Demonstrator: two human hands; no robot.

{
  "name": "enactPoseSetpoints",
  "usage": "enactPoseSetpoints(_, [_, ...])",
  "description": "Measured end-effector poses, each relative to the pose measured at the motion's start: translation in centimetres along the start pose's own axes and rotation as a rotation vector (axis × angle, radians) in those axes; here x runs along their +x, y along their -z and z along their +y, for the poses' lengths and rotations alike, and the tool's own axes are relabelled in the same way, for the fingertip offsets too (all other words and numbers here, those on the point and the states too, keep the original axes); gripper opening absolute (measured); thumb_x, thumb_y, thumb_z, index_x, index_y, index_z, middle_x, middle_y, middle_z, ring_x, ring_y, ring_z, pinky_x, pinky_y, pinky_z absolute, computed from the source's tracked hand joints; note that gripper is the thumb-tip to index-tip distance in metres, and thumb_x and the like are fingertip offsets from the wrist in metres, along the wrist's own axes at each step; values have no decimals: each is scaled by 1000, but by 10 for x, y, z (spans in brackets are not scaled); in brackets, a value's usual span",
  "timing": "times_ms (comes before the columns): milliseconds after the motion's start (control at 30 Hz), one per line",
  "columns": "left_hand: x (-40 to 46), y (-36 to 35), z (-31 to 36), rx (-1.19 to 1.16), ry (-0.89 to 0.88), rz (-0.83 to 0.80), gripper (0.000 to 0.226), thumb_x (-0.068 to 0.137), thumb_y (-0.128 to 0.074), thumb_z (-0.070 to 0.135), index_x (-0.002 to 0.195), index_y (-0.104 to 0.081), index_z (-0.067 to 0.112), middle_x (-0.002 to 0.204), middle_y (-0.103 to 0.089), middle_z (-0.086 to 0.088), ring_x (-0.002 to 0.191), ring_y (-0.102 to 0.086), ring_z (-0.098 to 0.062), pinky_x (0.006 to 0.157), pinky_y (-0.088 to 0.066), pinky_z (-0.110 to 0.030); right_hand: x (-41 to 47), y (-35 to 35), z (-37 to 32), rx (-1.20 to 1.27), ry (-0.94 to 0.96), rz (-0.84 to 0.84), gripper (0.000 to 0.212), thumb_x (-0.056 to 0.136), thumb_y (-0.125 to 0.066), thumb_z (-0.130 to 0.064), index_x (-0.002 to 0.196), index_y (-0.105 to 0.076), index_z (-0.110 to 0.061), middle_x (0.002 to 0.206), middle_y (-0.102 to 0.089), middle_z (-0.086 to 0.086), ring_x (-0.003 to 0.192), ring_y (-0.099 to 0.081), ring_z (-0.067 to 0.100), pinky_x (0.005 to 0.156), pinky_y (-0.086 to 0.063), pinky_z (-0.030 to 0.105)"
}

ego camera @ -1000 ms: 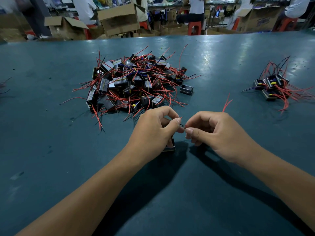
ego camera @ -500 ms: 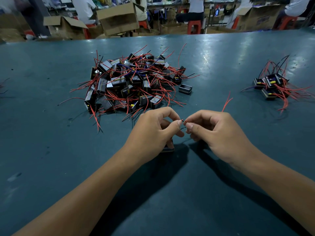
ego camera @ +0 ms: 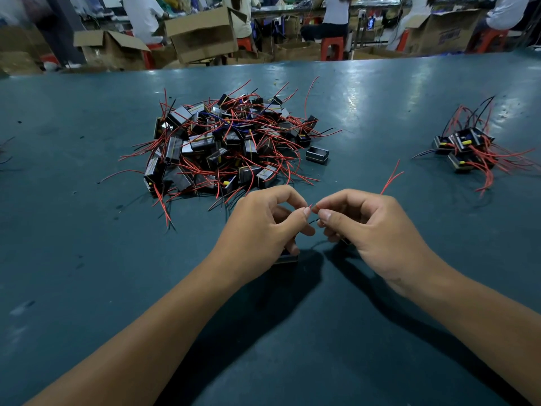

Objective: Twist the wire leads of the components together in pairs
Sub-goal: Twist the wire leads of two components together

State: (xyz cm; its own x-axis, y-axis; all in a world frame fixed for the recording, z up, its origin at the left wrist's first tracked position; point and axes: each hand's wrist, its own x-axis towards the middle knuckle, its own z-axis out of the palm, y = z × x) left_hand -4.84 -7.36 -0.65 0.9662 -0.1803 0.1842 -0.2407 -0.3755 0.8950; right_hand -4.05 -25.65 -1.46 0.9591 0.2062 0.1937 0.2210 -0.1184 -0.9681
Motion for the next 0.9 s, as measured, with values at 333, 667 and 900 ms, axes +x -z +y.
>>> enactPoseSetpoints(333, [0, 0, 1, -3, 6, -4, 10, 98, -64, 18, 89, -66, 13, 74, -76, 2, 54, -67, -30, 55, -57, -34, 1, 0, 1, 27, -14, 0, 10, 91, -68, -8, 89, -75, -15, 73, -71, 2, 66, -62, 8, 64, -50, 18])
enactPoseSetpoints(667, [-2, -4, 0, -17, -20, 19, 11, 96, -66, 17, 87, -69, 13, 74, -76, 1, 51, -67, -24, 56, -57, -37, 2, -3, 1, 81, -19, 12, 5, 89, -69, -8, 88, -74, -10, 72, -70, 4, 66, -60, 9, 61, -50, 18])
enactPoseSetpoints(900, [0, -4, -3, 3, -79, 27, 7, 94, -69, 12, 88, -72, 11, 76, -75, -2, 56, -69, -16, 57, -56, -29, 1, -3, 2, 85, 0, 37, 7, 89, -70, -8, 85, -74, -12, 72, -69, 10, 64, -60, 11, 59, -51, 19])
